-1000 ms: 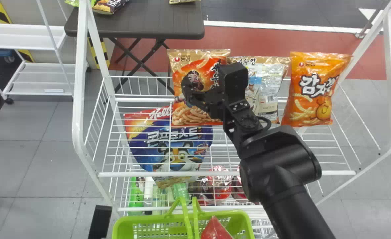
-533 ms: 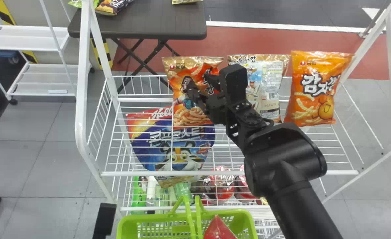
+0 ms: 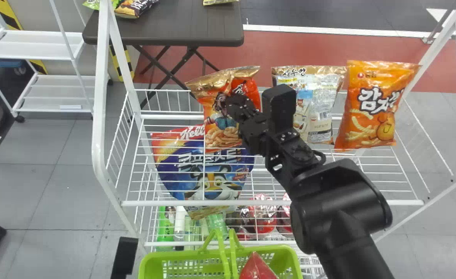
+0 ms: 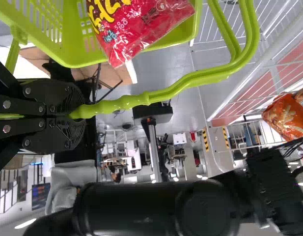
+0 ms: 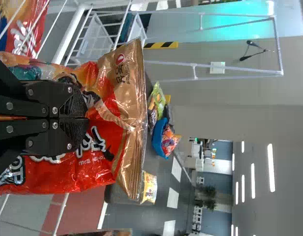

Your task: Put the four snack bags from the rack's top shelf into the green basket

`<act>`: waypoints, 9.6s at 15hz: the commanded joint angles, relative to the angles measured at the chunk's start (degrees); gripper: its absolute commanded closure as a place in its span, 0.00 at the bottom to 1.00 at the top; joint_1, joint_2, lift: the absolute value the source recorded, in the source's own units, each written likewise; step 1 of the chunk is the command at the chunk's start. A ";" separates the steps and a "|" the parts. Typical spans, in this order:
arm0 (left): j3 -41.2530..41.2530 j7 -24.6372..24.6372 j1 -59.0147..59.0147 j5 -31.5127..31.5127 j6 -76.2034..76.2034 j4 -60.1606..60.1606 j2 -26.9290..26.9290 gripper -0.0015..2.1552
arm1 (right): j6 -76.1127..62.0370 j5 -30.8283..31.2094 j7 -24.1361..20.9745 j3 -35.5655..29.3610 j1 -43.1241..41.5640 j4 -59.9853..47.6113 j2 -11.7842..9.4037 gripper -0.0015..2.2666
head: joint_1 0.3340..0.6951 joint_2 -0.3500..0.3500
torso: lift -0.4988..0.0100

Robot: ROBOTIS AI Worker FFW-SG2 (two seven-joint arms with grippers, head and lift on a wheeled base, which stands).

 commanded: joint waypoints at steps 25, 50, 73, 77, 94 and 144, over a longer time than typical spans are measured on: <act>-0.21 1.68 2.57 -0.70 -2.64 -2.55 -1.25 1.00 | 38.33 -29.84 9.88 -13.03 40.73 -34.53 -10.55 0.99 | 1.00 0.11 | 0.98; -3.11 2.29 3.10 -2.28 -2.64 -3.17 -0.72 1.00 | -10.71 -10.95 3.11 -14.70 30.09 -23.81 -8.26 0.02 | 1.00 0.00 | 0.98; -2.67 2.56 -0.16 -2.28 -1.58 -1.23 -0.02 1.00 | -9.31 -5.14 2.14 -13.91 9.79 -3.51 -3.96 0.98 | 1.00 0.10 | 0.98; -2.15 2.56 -0.16 -2.19 -1.58 -1.32 -0.19 1.00 | -3.50 -11.30 6.45 -18.31 25.61 -25.39 -4.75 0.98 | 1.00 0.08 | 0.98; -1.44 2.56 1.87 -1.40 -3.51 -2.02 -1.16 1.00 | 48.88 -30.02 23.59 -18.04 43.10 -33.48 -6.50 0.98 | 1.00 0.00 | 0.98; -1.00 4.32 2.04 -1.76 -3.87 -3.08 -1.16 1.00 | 19.70 -25.89 15.94 -29.82 39.32 -38.66 -6.24 0.99 | 1.00 0.00 | 0.98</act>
